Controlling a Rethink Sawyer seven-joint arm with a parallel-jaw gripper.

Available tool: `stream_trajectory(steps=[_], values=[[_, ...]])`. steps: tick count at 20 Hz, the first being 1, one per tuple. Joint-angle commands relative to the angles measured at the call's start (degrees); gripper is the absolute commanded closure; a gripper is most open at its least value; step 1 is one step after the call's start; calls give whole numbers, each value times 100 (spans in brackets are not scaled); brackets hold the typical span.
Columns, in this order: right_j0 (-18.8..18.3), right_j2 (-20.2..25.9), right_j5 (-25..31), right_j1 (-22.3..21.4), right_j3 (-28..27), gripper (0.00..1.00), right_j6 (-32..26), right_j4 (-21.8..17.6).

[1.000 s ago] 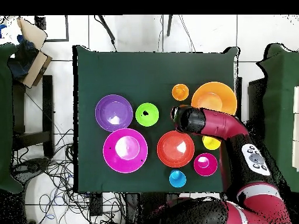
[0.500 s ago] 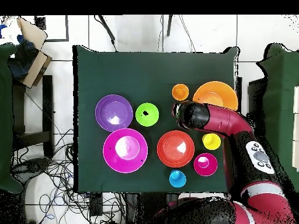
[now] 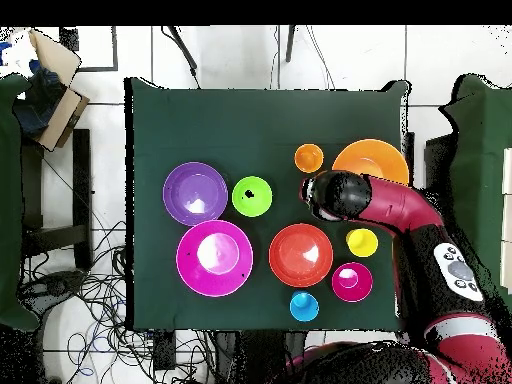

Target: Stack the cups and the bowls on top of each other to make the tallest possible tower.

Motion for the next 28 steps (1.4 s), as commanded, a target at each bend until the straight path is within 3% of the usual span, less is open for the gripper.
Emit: stream_trajectory(steps=[1, 13, 28], values=[[-53, 659, 1002, -14, -306, 0, -1226, -255], [-57, 871, 1358, -110, -323, 0, -1017, -272], [69, 762, 689, 97, -386, 0, -681, -609]])
